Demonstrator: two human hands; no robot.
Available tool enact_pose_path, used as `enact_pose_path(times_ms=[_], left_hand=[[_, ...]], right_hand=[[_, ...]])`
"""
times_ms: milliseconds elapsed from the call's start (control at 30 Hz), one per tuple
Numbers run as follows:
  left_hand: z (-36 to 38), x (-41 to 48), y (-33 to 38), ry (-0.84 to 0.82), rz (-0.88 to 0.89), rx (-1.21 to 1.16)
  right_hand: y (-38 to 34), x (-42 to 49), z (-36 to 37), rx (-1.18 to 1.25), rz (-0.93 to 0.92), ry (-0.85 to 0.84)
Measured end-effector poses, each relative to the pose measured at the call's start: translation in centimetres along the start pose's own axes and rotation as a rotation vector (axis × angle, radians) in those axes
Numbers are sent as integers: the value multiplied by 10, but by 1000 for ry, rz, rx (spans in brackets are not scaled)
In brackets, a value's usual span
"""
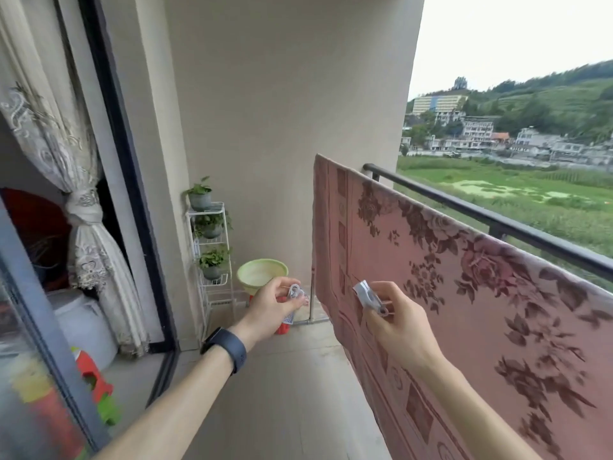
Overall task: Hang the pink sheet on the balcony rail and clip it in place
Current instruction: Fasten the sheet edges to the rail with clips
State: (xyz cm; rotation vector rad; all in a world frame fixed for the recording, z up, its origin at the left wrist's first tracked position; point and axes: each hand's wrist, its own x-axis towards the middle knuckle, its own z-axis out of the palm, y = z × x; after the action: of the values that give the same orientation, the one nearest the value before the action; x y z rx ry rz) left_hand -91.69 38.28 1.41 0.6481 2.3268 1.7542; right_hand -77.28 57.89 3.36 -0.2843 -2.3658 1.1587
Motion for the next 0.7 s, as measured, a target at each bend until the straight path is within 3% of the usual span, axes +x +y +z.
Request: enact_pose_path(times_ms=[367,567,700], left_hand=[[-69,284,-41,147,-93,-95],[-109,442,-94,143,-73,-20],[-134,558,-132,44,-27,-62]], right_hand=[[37,282,103,209,39,-161],[59,423,176,150,18,-83],[73,526,228,44,-20,10]])
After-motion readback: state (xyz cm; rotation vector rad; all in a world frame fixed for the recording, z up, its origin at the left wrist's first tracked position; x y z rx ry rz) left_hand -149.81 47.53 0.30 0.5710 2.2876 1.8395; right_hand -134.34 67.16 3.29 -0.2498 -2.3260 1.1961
